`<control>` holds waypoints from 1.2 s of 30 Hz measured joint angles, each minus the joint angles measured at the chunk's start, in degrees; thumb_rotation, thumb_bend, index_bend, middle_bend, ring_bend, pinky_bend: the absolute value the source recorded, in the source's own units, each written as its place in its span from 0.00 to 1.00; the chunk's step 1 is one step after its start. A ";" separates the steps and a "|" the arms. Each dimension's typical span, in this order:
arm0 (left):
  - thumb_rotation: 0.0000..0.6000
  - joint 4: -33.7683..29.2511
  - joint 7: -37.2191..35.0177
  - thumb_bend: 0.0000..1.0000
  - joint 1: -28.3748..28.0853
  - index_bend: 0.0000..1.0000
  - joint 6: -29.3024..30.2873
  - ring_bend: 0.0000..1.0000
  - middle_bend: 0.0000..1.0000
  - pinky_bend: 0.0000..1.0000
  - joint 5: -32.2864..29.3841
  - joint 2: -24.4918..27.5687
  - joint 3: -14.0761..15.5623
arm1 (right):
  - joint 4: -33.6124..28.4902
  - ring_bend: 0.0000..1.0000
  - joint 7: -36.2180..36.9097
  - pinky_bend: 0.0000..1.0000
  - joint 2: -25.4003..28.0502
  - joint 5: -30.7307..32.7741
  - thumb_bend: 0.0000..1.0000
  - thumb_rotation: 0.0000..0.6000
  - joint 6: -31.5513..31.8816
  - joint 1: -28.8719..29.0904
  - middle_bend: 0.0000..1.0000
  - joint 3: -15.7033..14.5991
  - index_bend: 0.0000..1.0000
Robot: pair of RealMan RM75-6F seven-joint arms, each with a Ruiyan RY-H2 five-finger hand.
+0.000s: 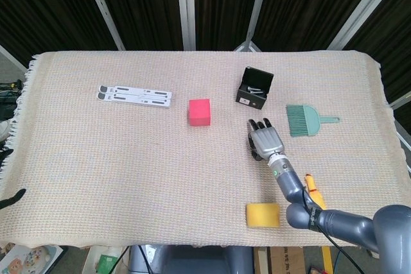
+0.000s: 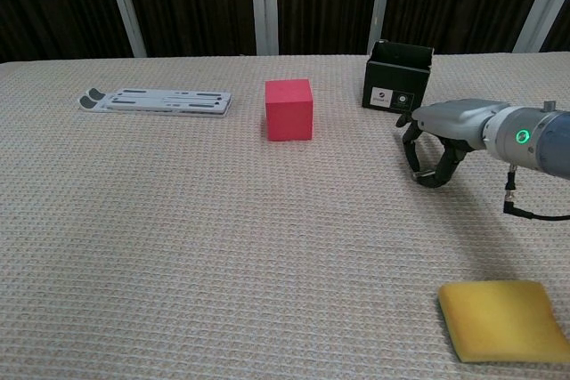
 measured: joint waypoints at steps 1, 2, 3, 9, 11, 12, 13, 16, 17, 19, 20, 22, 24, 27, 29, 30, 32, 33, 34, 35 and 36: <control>1.00 0.02 -0.05 0.21 0.02 0.19 0.03 0.00 0.00 0.04 -0.01 0.02 -0.01 | 0.09 0.14 0.01 0.06 -0.09 0.01 0.34 1.00 0.00 0.03 0.10 0.00 0.56; 1.00 0.04 -0.07 0.21 0.02 0.19 0.02 0.00 0.00 0.04 0.00 0.05 -0.01 | 0.20 0.14 -0.01 0.06 -0.17 0.02 0.34 1.00 0.00 0.07 0.10 -0.02 0.56; 1.00 0.06 -0.07 0.21 0.02 0.19 0.00 0.00 0.00 0.04 0.00 0.06 0.00 | 0.33 0.14 -0.07 0.06 -0.26 0.02 0.34 1.00 -0.03 0.12 0.10 -0.06 0.56; 1.00 0.12 -0.05 0.21 -0.07 0.19 -0.15 0.00 0.00 0.04 -0.06 0.07 -0.02 | 1.37 0.14 -0.42 0.06 -0.93 0.23 0.34 1.00 -0.15 0.46 0.09 -0.19 0.57; 1.00 0.13 -0.04 0.21 -0.06 0.19 -0.13 0.00 0.00 0.04 -0.08 0.06 -0.04 | 1.52 0.14 -0.59 0.06 -0.96 0.32 0.34 1.00 -0.18 0.56 0.09 -0.24 0.57; 1.00 0.12 -0.03 0.21 -0.06 0.19 -0.14 0.00 0.00 0.04 -0.08 0.06 -0.03 | 1.60 0.14 -0.71 0.06 -0.97 0.42 0.34 1.00 -0.21 0.63 0.10 -0.26 0.58; 1.00 0.10 -0.02 0.21 -0.06 0.19 -0.15 0.00 0.00 0.04 -0.07 0.06 -0.02 | 1.64 0.15 -0.78 0.06 -0.97 0.50 0.34 1.00 -0.24 0.68 0.10 -0.27 0.58; 1.00 0.07 0.01 0.21 -0.04 0.19 -0.10 0.00 0.00 0.04 -0.03 0.06 0.00 | 1.59 0.15 -0.89 0.07 -0.88 0.64 0.34 1.00 -0.23 0.77 0.10 -0.26 0.60; 1.00 0.06 0.04 0.21 -0.03 0.19 -0.05 0.00 0.00 0.04 0.02 0.04 0.01 | 1.55 0.15 -0.88 0.07 -0.85 0.62 0.34 1.00 -0.19 0.78 0.10 -0.25 0.61; 1.00 0.03 0.05 0.21 0.01 0.19 0.02 0.00 0.00 0.04 0.09 0.04 0.04 | 1.35 0.16 -0.82 0.08 -0.75 0.45 0.34 1.00 -0.01 0.78 0.11 -0.20 0.62; 1.00 0.03 0.04 0.21 0.03 0.19 0.06 0.00 0.00 0.04 0.11 0.04 0.05 | 1.22 0.16 -0.76 0.08 -0.69 0.31 0.34 1.00 0.09 0.77 0.11 -0.18 0.62; 1.00 0.02 0.06 0.21 0.04 0.19 0.07 0.00 0.00 0.04 0.07 0.04 0.05 | 0.92 0.16 -0.66 0.08 -0.52 -0.04 0.34 1.00 0.33 0.73 0.11 -0.17 0.62; 1.00 0.01 0.06 0.21 0.04 0.19 0.05 0.00 0.00 0.04 0.06 0.04 0.05 | 0.58 0.16 -0.57 0.08 -0.31 -0.39 0.34 1.00 0.52 0.69 0.11 -0.17 0.63; 1.00 0.00 0.03 0.21 0.05 0.19 0.09 0.00 0.00 0.04 0.11 0.06 0.06 | -0.22 0.16 -0.06 0.08 0.15 -0.92 0.34 1.00 0.74 0.58 0.11 -0.01 0.63; 1.00 0.00 0.02 0.21 0.06 0.19 0.11 0.00 0.00 0.04 0.11 0.06 0.05 | -0.97 0.17 0.42 0.08 0.56 -1.27 0.34 1.00 0.87 0.49 0.11 0.21 0.63; 1.00 0.00 0.02 0.21 0.06 0.19 0.09 0.00 0.00 0.04 0.08 0.06 0.05 | -1.58 0.17 0.82 0.08 0.91 -1.44 0.34 1.00 0.90 0.42 0.11 0.39 0.63; 1.00 0.01 0.03 0.21 0.03 0.19 0.01 0.00 0.00 0.04 0.04 0.05 0.04 | -2.69 0.17 1.50 0.08 1.55 -1.54 0.34 1.00 0.85 0.30 0.11 0.71 0.63; 1.00 0.01 0.04 0.21 0.02 0.19 -0.01 0.00 0.00 0.04 0.06 0.05 0.06 | -3.52 0.17 1.96 0.08 2.09 -1.49 0.34 1.00 0.75 0.23 0.11 0.96 0.63; 1.00 0.01 0.06 0.21 0.02 0.19 -0.02 0.00 0.00 0.04 0.09 0.05 0.08 | -4.16 0.17 2.28 0.08 2.53 -1.39 0.34 1.00 0.66 0.18 0.11 1.15 0.63; 1.00 -0.01 0.07 0.21 0.01 0.19 -0.03 0.00 0.00 0.04 0.13 0.05 0.10 | -4.79 0.17 2.56 0.08 3.02 -1.21 0.34 1.00 0.55 0.14 0.11 1.34 0.63; 1.00 -0.02 0.08 0.21 0.01 0.19 -0.03 0.00 0.00 0.04 0.16 0.05 0.12 | -5.59 0.17 2.86 0.08 3.68 -0.80 0.34 1.00 0.41 0.10 0.11 1.61 0.64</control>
